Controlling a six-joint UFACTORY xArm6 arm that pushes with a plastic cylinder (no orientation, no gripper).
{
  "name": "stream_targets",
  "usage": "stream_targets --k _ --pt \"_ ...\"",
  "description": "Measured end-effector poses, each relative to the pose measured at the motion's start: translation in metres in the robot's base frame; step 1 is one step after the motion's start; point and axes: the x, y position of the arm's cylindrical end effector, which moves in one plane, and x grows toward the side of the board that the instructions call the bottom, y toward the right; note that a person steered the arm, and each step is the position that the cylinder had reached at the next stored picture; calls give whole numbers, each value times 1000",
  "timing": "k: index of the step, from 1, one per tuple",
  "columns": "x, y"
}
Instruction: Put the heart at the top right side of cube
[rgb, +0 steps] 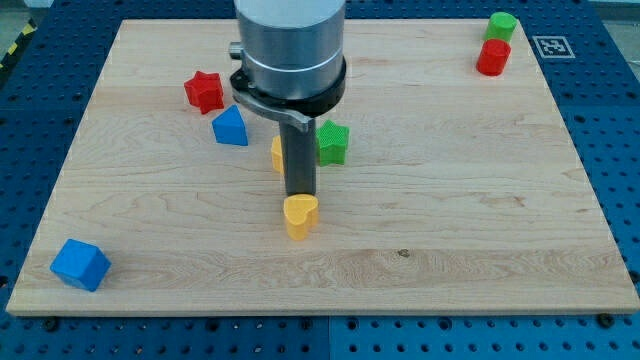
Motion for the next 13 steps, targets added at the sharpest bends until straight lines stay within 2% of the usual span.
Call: stream_targets --k 2,3,5,7,10,13 --pt "8 69" --pt "36 58" --pt "47 11" --pt "26 5" --pt "-19 -63" --pt "-34 -139"
